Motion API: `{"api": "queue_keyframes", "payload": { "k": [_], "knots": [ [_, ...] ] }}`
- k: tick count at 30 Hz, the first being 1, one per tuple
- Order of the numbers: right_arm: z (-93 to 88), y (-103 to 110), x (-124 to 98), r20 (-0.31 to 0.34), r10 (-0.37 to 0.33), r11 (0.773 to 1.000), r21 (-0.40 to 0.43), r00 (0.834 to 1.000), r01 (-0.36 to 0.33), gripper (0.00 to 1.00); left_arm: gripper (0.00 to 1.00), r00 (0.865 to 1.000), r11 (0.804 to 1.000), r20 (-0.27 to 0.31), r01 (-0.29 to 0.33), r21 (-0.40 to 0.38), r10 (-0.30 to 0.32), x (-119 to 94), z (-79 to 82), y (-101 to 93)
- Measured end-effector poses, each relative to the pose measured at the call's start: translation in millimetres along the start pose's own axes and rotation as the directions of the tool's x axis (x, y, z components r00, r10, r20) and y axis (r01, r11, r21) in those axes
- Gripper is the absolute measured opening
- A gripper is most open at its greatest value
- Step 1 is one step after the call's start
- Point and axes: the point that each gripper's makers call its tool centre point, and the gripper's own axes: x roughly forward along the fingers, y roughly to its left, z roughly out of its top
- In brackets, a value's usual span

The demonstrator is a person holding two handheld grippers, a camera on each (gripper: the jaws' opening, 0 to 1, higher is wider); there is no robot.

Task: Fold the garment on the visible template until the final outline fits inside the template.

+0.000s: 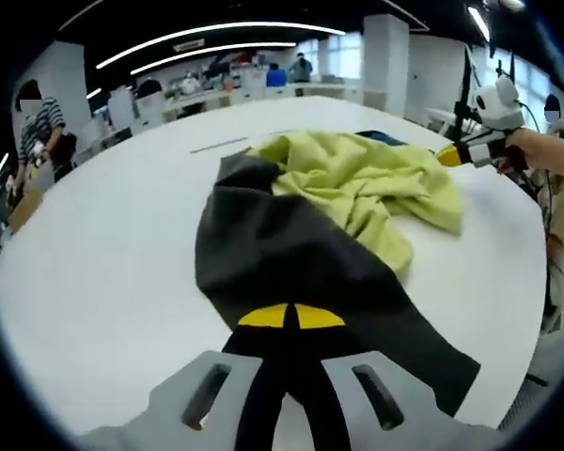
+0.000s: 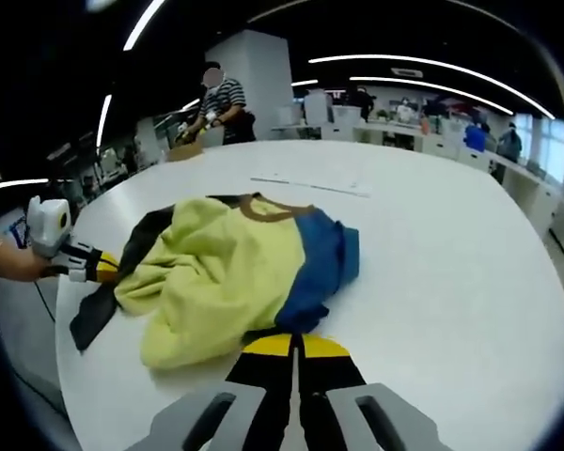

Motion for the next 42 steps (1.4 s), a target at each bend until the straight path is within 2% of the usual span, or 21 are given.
{"api": "queue_keyframes", "payload": {
  "k": [3,7,10,16,23,26,32,42],
  "knots": [
    [7.8,0.6,-4.1,0.017,-0.003,1.000,-0.002,1.000,0.003,0.00,0.10,0.998,0.999,0.059,0.030,-0.020,-0.028,-2.0,7.9,-5.3],
    [17.6,1.1,-7.7,0.038,-0.004,1.000,-0.001,0.999,0.004,0.00,0.23,0.992,0.998,0.114,0.055,0.029,-0.058,-7.4,21.0,-10.8],
    [23.2,1.0,-8.2,0.043,-0.003,1.000,-0.011,0.999,0.003,0.00,0.32,0.988,0.996,0.130,0.076,0.041,-0.080,-11.2,26.1,-14.3],
    [34.1,-0.7,-10.2,0.055,-0.004,1.000,-0.023,0.998,0.005,0.00,0.44,0.980,0.992,0.159,0.109,0.063,-0.118,-16.9,31.7,-19.5],
    [53.6,-0.3,-13.2,0.082,-0.003,0.999,-0.042,0.997,0.006,0.00,0.54,0.970,0.985,0.184,0.147,0.089,-0.161,-24.5,37.7,-29.2],
    [61.6,2.4,-12.4,0.088,0.002,0.998,-0.061,0.996,0.004,0.00,0.58,0.970,0.984,0.176,0.156,0.079,-0.168,-25.3,37.4,-30.9],
    [80.6,12.6,-9.3,0.104,0.018,0.995,-0.100,0.994,-0.007,0.00,0.68,0.958,0.982,0.214,0.179,0.066,-0.190,-31.8,45.0,-35.3],
    [100.8,41.2,10.2,0.106,0.075,0.985,-0.163,0.992,-0.057,0.00,0.72,0.954,0.981,0.232,0.178,0.080,-0.192,-42.4,48.3,-32.6]
  ]
}}
